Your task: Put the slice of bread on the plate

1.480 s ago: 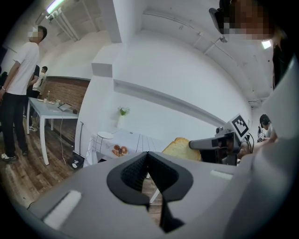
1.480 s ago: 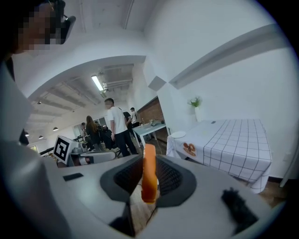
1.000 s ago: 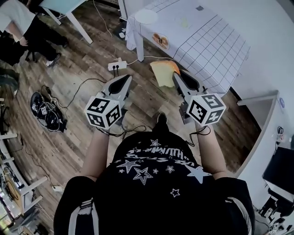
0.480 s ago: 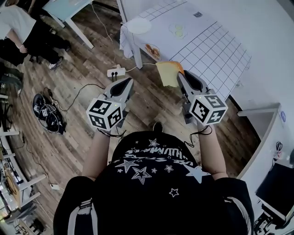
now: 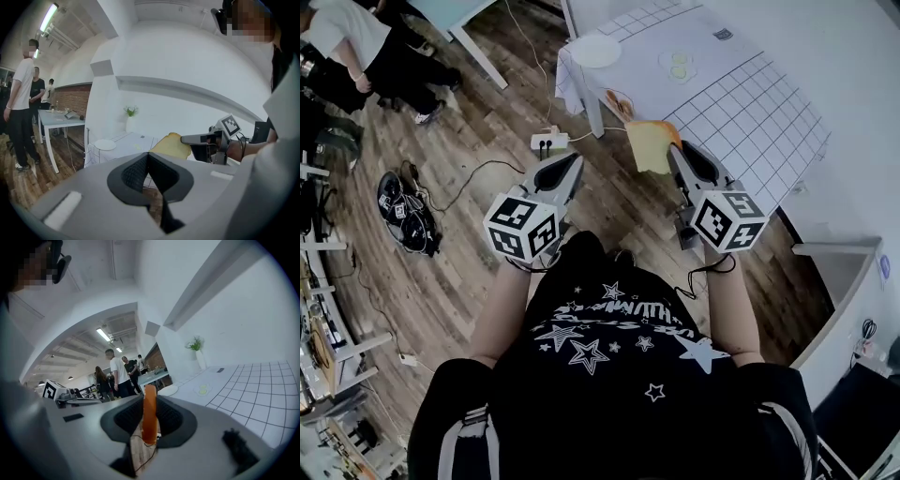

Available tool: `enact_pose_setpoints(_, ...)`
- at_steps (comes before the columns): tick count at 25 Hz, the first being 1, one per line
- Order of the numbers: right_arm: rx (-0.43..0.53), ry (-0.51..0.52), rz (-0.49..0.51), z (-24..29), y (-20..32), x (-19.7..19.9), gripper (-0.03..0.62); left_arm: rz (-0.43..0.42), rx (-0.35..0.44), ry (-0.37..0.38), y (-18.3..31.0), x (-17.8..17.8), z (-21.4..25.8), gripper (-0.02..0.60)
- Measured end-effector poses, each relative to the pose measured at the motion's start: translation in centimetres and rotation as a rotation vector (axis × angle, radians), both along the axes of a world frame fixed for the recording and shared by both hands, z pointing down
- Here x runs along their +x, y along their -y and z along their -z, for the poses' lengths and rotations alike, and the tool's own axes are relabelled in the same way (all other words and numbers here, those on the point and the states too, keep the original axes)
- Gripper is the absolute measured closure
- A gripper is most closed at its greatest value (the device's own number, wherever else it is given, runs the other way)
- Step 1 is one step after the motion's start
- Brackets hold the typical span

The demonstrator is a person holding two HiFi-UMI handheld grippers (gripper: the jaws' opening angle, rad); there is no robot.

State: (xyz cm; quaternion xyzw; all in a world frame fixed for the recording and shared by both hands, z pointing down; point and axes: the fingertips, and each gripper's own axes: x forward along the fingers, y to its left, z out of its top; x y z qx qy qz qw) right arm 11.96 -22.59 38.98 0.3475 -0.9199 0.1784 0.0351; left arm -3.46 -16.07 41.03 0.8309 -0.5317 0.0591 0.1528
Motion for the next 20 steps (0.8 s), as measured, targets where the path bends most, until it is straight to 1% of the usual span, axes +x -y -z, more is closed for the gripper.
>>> enact_pose_setpoints(3, -0.035, 0.005, 0.011, -0.2, 2.2, -0.3, 0.505, 0.035, -0.018, -0.001, 2.0, -0.7, 0.8, 0.574)
enact_pose_setpoints(6, -0.056, -0.004, 0.027, -0.3, 3.8, -0.8, 0.505, 0.050, -0.038, -0.002, 4.0, -1.3, 0.7, 0.574)
enact_pose_setpoints(9, -0.063, -0.020, 0.018, -0.7, 5.1, -1.2, 0.504, 0.044, -0.044, -0.014, 5.5, -1.9, 0.1, 0.574)
enact_pose_setpoints(13, -0.050, -0.038, -0.003, -0.5, 7.2, -2.0, 0.505, 0.019, -0.043, -0.020, 7.9, -2.8, -0.3, 0.574)
enact_pose_setpoints(16, -0.038, -0.051, -0.009, -0.4, 9.1, -3.0, 0.505, 0.011, -0.033, -0.020, 10.2, -4.0, -0.3, 0.574)
enact_pose_setpoints(20, -0.044, -0.067, -0.021, -0.8, 11.9, -4.5, 0.505, -0.002, -0.041, -0.030, 13.4, -5.7, -0.9, 0.574)
